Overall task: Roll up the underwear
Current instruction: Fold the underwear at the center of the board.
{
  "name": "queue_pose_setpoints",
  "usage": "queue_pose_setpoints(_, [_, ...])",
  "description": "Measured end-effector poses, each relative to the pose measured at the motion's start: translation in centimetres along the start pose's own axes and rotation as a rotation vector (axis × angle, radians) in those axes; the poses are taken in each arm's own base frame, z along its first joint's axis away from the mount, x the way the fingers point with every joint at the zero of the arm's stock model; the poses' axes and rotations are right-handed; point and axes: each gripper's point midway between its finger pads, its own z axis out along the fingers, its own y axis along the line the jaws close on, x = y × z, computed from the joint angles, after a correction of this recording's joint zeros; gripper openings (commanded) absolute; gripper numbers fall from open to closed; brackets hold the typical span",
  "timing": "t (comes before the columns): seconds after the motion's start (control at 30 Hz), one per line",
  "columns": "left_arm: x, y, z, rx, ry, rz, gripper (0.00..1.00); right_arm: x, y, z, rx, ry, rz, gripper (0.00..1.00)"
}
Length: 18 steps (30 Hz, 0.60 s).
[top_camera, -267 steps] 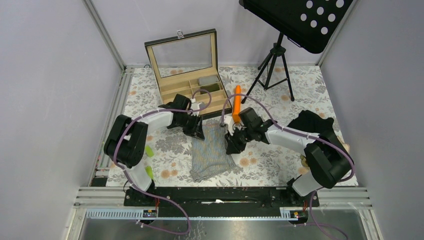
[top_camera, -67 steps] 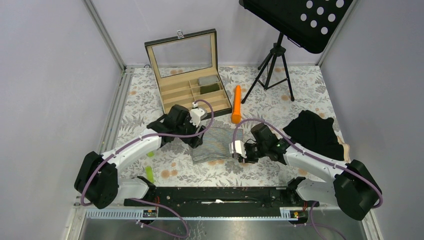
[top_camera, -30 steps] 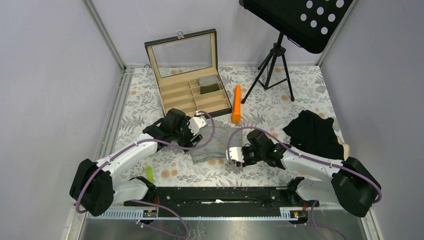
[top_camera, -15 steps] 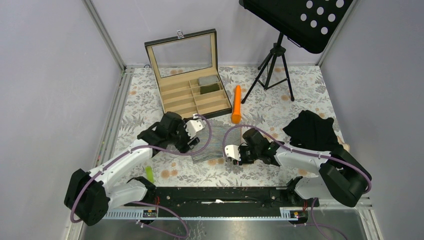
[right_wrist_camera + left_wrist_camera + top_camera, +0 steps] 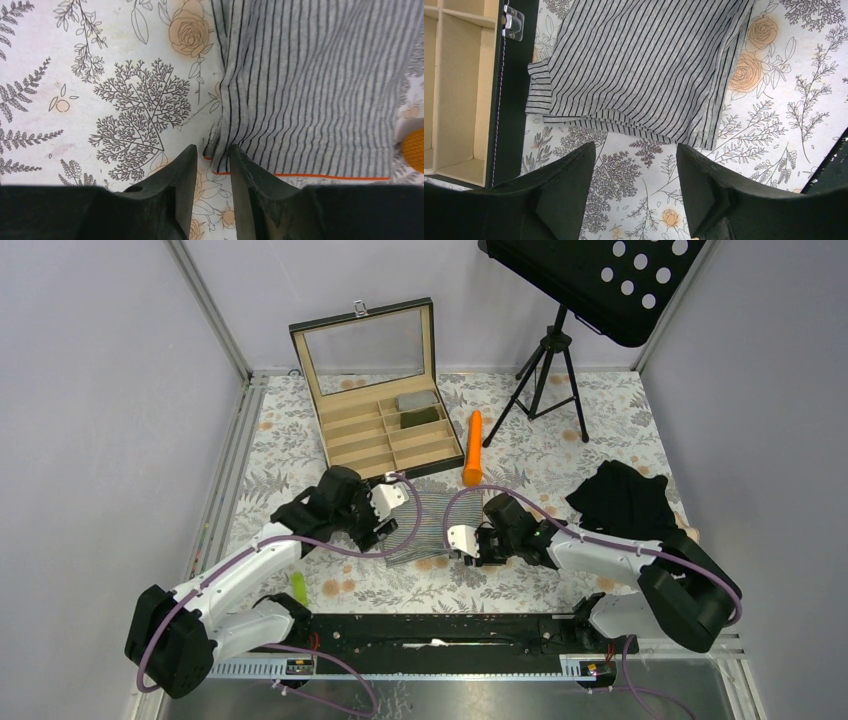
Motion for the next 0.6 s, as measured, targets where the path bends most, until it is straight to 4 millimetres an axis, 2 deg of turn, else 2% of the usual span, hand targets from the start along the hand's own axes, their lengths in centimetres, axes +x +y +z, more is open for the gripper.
queue_pose_setpoints(0.1, [-0.1, -0.3, 0.1, 0.009, -0.002, 0.012, 0.67, 0.7, 0.4, 0.6, -0.023, 0.023, 0.006, 0.37])
queue_pose_setpoints(0.13, [-0.2, -0.4, 0.1, 0.014, -0.004, 0.017, 0.67, 0.7, 0.3, 0.7, -0.022, 0.021, -0.001, 0.34])
queue_pose_setpoints(0.27, [-0.1, -1.5, 0.2, 0.056, -0.025, 0.060, 0.67, 0.7, -0.1, 0.9, -0.012, 0.022, -0.027, 0.10])
queue_pose_setpoints(0.33, [0.2, -2.6, 0.3, 0.092, -0.043, 0.113, 0.67, 0.6, -0.4, 1.0, -0.008, 0.021, -0.034, 0.06])
queue_pose_setpoints(0.47, [1.3, -6.3, 0.5, 0.204, -0.089, 0.306, 0.66, 0.5, -0.4, 1.1, -0.010, 0.019, -0.041, 0.01])
queue_pose_setpoints(0.6, [2.5, -8.0, 1.3, 0.281, -0.095, 0.442, 0.60, 0.5, -0.3, 1.1, -0.012, 0.018, -0.043, 0.00])
